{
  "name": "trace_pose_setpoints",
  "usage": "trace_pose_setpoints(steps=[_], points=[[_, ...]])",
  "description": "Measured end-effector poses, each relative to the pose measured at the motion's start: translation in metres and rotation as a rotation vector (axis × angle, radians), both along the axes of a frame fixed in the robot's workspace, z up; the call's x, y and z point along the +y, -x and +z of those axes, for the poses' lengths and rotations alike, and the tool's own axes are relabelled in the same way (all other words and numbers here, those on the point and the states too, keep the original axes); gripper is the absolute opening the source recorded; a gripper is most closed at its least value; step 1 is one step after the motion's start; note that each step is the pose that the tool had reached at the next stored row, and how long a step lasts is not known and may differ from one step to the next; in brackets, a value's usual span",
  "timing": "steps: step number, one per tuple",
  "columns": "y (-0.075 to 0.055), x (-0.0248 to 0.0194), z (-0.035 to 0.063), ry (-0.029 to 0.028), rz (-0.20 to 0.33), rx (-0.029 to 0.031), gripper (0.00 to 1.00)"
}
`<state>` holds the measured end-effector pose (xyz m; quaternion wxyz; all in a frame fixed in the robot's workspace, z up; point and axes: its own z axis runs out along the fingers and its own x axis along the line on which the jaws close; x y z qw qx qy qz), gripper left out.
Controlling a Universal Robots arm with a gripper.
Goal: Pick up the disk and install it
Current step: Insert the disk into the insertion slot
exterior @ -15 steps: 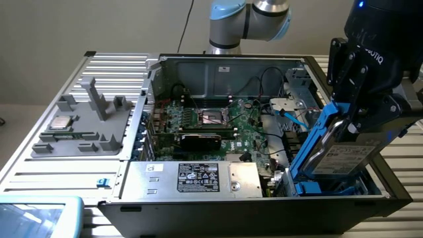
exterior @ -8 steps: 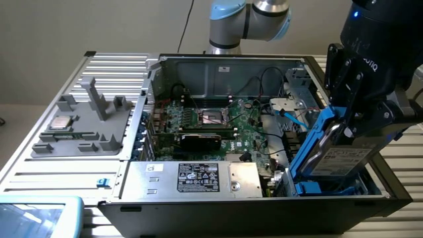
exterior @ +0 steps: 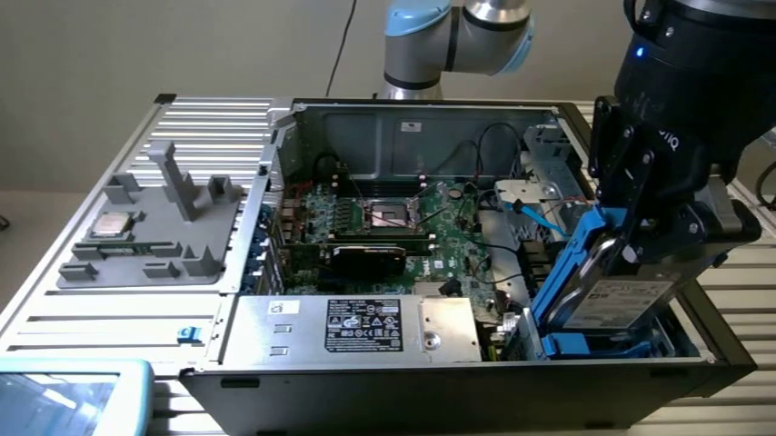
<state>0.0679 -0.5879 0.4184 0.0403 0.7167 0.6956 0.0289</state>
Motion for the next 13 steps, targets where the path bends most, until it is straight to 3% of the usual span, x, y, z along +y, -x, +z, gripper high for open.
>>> trace_pose_setpoints(steps=[13], points=[[0.000,0.0028,-0.0228,-0.0011,0.000,-0.0001,0.37]])
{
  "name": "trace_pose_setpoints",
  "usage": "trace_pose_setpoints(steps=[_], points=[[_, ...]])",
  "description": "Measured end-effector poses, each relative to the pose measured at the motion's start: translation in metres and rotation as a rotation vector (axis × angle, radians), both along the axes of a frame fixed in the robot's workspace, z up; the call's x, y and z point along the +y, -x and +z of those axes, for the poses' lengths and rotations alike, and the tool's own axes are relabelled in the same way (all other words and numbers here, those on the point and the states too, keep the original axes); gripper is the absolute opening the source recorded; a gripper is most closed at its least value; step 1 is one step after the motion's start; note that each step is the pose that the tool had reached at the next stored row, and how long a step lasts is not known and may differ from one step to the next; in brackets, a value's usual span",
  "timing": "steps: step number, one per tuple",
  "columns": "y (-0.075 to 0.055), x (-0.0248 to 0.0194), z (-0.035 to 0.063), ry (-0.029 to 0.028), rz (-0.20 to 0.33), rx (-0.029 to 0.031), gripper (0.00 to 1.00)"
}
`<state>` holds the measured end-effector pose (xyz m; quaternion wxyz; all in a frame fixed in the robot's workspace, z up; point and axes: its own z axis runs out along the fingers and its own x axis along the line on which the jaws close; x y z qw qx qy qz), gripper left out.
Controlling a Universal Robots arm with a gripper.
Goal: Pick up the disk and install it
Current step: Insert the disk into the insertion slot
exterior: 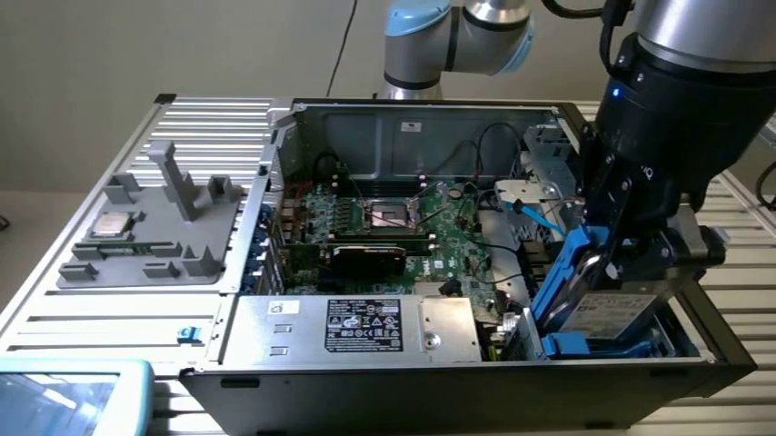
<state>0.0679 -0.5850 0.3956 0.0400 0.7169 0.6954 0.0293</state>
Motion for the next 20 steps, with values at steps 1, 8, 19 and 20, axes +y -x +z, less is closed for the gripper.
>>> trace_pose_setpoints(steps=[1,8,19,20], points=[[0.0000,0.0000,-0.0013,0.0001,0.000,0.0000,0.37],[0.0000,0.0001,-0.0094,0.0003,0.000,0.0000,0.37],[0.0000,0.0001,-0.0101,0.0000,0.000,0.0000,0.45],[0.0000,0.0001,-0.0101,0.0000,0.000,0.0000,0.45]])
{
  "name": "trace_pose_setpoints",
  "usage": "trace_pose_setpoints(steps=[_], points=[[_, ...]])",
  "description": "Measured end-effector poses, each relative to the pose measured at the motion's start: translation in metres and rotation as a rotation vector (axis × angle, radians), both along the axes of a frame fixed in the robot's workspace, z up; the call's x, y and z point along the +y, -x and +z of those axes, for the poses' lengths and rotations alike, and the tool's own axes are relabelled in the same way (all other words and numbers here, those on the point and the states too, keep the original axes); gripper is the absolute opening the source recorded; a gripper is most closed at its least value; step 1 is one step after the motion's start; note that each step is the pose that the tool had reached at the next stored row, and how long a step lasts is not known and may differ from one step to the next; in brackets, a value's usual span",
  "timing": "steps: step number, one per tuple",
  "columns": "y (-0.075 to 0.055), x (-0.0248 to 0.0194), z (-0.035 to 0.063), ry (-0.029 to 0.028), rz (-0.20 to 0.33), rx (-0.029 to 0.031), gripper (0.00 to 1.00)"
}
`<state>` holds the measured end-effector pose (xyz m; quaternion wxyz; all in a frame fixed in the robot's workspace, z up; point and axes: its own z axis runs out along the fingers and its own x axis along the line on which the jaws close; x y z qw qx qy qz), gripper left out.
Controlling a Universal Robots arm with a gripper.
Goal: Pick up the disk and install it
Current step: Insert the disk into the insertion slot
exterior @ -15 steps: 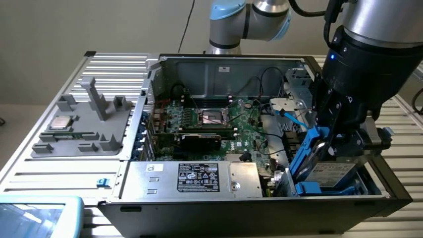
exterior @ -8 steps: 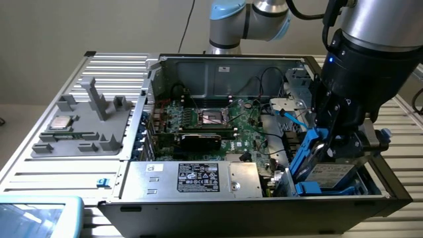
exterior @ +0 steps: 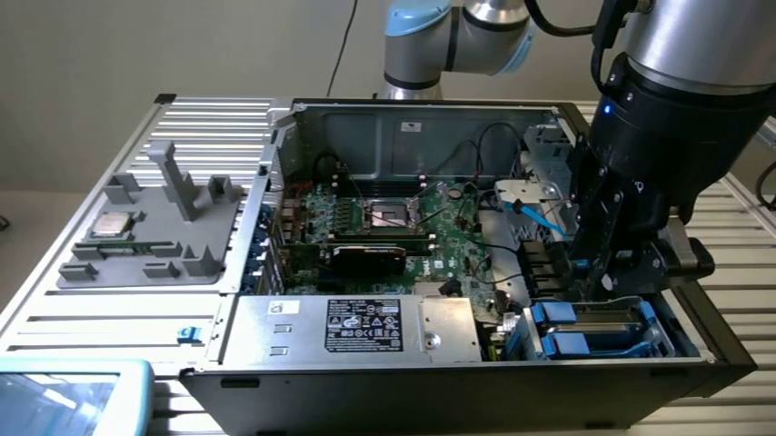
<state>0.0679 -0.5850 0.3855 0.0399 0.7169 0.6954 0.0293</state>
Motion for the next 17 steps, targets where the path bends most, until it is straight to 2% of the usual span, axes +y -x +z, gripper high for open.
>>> trace_pose_setpoints(steps=[15,17], points=[[-0.0008,-0.0001,0.0000,0.0001,0.000,0.0001,0.45],[-0.0059,-0.0010,0.0000,-0.0003,0.000,0.0055,0.45]])
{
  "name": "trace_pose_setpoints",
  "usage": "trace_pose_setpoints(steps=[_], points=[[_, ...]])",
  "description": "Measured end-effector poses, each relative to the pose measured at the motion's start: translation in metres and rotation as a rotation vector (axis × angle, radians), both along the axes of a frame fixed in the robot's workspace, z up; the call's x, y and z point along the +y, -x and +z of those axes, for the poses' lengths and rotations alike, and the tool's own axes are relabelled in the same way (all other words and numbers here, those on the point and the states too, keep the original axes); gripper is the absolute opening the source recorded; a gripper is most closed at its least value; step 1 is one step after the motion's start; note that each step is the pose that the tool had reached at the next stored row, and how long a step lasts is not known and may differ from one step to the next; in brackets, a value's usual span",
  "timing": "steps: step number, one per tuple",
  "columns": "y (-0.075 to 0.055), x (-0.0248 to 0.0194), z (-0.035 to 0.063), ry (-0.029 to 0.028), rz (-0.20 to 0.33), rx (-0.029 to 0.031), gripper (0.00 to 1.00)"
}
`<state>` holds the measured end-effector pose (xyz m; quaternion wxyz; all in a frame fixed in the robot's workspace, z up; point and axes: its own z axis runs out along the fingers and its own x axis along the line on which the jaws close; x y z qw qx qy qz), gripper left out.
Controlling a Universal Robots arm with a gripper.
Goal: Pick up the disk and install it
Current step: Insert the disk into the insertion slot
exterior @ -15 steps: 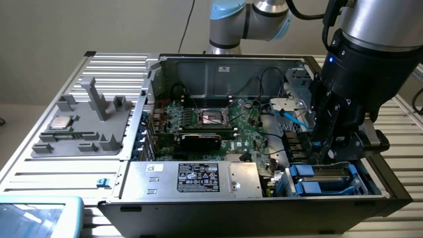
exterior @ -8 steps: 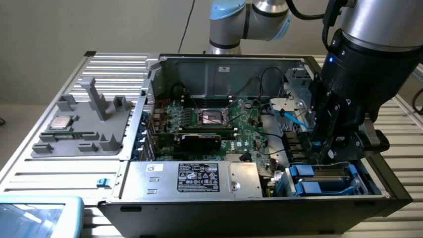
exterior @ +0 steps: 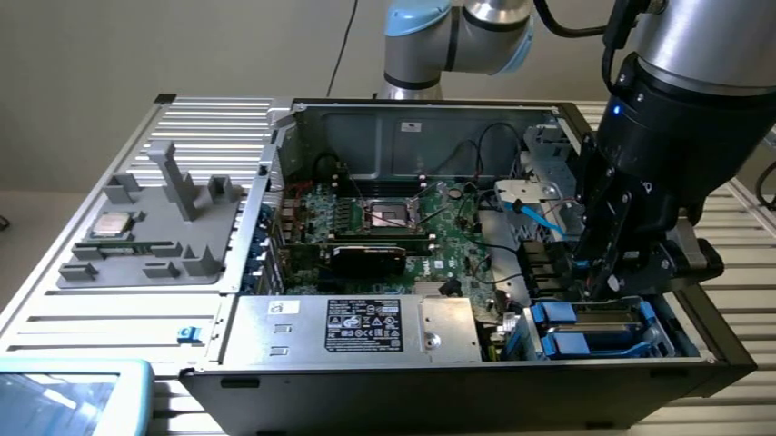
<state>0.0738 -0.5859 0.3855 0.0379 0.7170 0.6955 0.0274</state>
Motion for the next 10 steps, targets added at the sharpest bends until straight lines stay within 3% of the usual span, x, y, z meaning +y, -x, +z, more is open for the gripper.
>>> trace_pose_setpoints(steps=[8,10], points=[[-0.020,-0.0040,0.0000,-0.0007,0.000,0.0276,0.45],[-0.025,-0.0043,0.0001,-0.0010,0.000,0.0380,0.45]])
